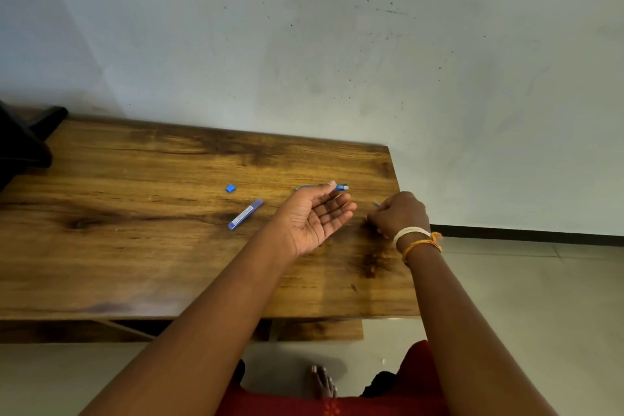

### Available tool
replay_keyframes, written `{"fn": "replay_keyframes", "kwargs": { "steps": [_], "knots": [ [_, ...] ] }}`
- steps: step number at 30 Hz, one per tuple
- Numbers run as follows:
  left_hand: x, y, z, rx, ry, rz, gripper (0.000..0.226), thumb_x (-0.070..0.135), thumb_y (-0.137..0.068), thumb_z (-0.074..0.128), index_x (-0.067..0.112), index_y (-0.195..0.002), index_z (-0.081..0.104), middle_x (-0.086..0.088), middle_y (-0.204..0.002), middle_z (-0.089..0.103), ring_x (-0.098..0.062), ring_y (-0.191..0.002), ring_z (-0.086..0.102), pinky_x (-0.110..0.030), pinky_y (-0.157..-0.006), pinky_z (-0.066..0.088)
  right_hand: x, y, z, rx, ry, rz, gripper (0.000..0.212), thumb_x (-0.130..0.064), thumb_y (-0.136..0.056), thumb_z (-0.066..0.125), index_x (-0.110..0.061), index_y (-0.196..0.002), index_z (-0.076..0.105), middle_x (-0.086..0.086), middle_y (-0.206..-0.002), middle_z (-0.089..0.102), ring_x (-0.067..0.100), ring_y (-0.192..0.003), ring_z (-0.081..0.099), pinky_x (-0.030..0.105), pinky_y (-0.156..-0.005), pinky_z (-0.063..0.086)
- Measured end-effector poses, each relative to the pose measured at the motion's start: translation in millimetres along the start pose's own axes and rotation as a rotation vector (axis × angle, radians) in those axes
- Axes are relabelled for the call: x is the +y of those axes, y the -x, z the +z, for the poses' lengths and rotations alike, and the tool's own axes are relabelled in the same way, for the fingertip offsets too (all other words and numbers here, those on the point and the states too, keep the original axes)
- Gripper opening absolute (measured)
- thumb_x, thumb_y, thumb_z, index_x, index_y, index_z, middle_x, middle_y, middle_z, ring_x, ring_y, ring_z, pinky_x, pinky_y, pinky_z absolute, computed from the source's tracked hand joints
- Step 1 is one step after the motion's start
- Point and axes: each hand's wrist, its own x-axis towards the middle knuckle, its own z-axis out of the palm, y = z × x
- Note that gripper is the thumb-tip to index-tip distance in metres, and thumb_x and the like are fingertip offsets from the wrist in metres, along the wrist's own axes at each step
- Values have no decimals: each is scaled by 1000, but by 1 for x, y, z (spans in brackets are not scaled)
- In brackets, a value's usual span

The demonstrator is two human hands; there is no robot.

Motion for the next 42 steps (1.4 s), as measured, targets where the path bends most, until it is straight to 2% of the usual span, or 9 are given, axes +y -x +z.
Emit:
{"fn": "replay_keyframes", "kwargs": {
  "steps": [5, 9, 13, 19, 33, 42],
  "knots": [
    [4, 2, 0, 20, 20, 29, 19, 13, -88, 62, -3, -96, 65, -14, -76, 70, -25, -72, 71, -32, -67, 60, -18, 10, 0, -28, -258, -128, 5, -16, -76, 73, -13, -74, 70, 7, -72, 72, 19, -66, 72, 34, -70, 61],
    [12, 4, -4, 70, 41, 83, 18, 13, -86, 63, -3, -93, 65, -12, -71, 69, -22, -69, 68, -30, -65, 59, -40, 21, 1, -43, -576, -291, 11, -6, -84, 67, -10, -94, 72, 9, -83, 74, 15, -67, 73, 26, -62, 60],
    [21, 6, -9, 92, 95, 132, 17, 15, -84, 66, -2, -87, 64, -11, -68, 67, -19, -58, 67, -27, -58, 60, -58, 33, 5, -80, -807, -370, 11, -7, -87, 65, -16, -88, 71, 7, -85, 75, 15, -70, 73, 27, -64, 60],
    [29, 9, -16, 72, 144, 172, 18, 15, -83, 69, -2, -87, 65, -10, -67, 70, -18, -59, 70, -25, -55, 59, -70, 37, 14, -80, -859, -385, 12, -5, -86, 67, -16, -86, 72, 9, -84, 74, 22, -78, 72, 33, -65, 61],
    [30, 13, -17, 44, 185, 174, 27, 13, -80, 71, -3, -100, 65, -12, -76, 72, -19, -67, 72, -25, -55, 58, -71, 35, 16, -108, -894, -400, 17, -3, -85, 67, -19, -82, 72, 2, -80, 74, 12, -72, 71, 26, -60, 59],
    [30, 13, -18, 31, 168, 161, 26, 9, -82, 68, -6, -104, 64, -14, -79, 73, -20, -68, 73, -26, -56, 59, -70, 33, 18, -70, -863, -378, 13, -5, -86, 66, -16, -85, 72, 7, -82, 73, 19, -75, 72, 30, -63, 60]
  ]
}}
